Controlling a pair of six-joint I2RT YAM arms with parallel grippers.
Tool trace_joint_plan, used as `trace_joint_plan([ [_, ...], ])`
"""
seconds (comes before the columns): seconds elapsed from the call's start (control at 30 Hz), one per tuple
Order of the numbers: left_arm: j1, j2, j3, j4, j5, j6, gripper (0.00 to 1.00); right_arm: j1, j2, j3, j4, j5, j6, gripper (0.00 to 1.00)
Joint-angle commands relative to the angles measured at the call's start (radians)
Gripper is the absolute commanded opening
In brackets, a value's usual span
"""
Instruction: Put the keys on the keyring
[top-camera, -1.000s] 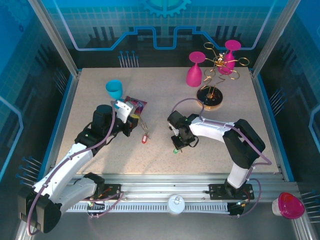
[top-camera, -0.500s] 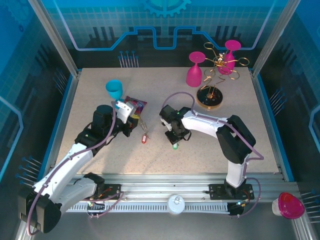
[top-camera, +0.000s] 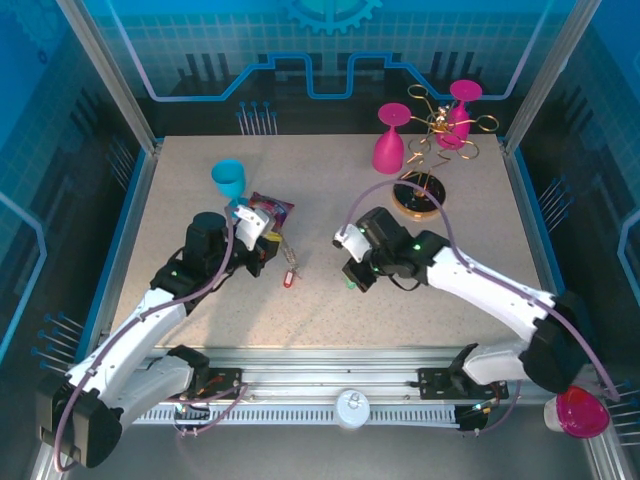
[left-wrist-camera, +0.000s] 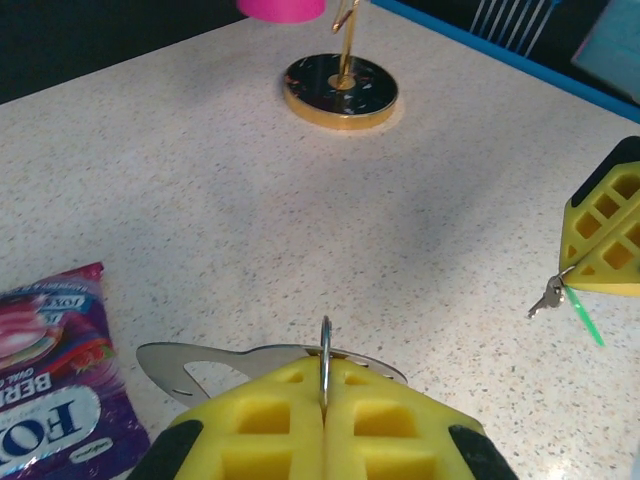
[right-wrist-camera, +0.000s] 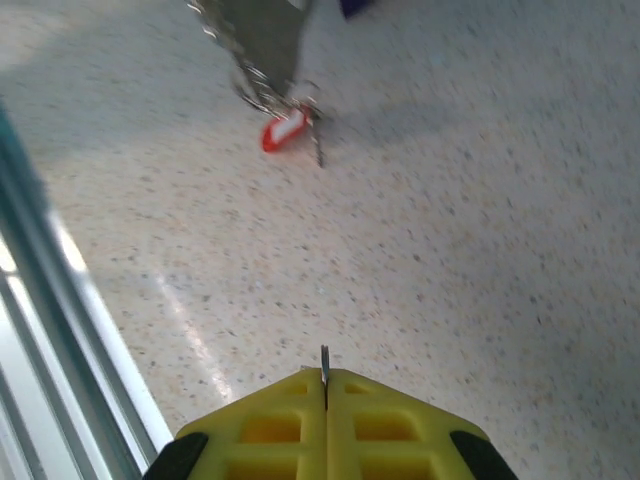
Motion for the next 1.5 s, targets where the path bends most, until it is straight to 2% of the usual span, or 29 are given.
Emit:
trace_joint_plan([
  [0.0, -0.019, -0.024, -0.021, 0.062, 0.106, 0.059, 0.00, -0.014, -0.066, -0.081, 0.171, -0.123, -0.073, 0.00],
  [0.1, -0.059, -0.021, -0.025, 0.057, 0.138, 0.102, 0.00, -0.027, -0.119, -0.146, 0.258, -0.219, -0.097, 0.00],
  [0.3, -0.139, 0.043, 0.033, -0.060, 0.200, 0.297, 0.00, -0.034, -0.188, -0.198, 0.315, -0.264, -0.203, 0.00],
  [0.5, -0.189, 0.092, 0.032, -0.014, 0.217, 0.430, 0.00, -0.035, -0.264, -0.257, 0.394, -0.285, -0.346, 0.00],
  [0.63, -0.198, 0.099, 0.004, 0.066, 0.222, 0.443, 0.00, -0.034, -0.279, -0.268, 0.415, -0.297, -0.389, 0.00],
  [0.8, -0.203, 0.101, -0.027, 0.152, 0.226, 0.394, 0.00, -0.026, -0.256, -0.270, 0.460, -0.313, -0.363, 0.00],
  [1.03, -0.205, 0.125, -0.031, 0.154, 0.248, 0.363, 0.00, 0.007, -0.206, -0.252, 0.513, -0.269, -0.308, 0.00],
  [1.13, -0.206, 0.133, -0.028, 0.150, 0.236, 0.361, 0.00, 0.006, -0.181, -0.210, 0.383, -0.197, -0.313, 0.00],
  [1.23, -0.206, 0.133, -0.025, 0.130, 0.198, 0.367, 0.00, -0.008, -0.163, -0.137, 0.098, -0.094, -0.285, 0.00],
  [1.37, -0.206, 0.137, -0.034, 0.134, 0.133, 0.371, 0.00, -0.012, -0.109, -0.024, -0.279, 0.031, -0.101, 0.00],
  [1.4, -0.205, 0.142, -0.030, 0.130, 0.121, 0.371, 0.00, 0.012, -0.105, -0.005, -0.286, 0.010, -0.059, 0.00],
  [1.47, -0.205, 0.149, -0.021, 0.115, 0.101, 0.372, 0.00, 0.044, -0.091, 0.015, -0.273, 0.054, 0.113, 0.00],
])
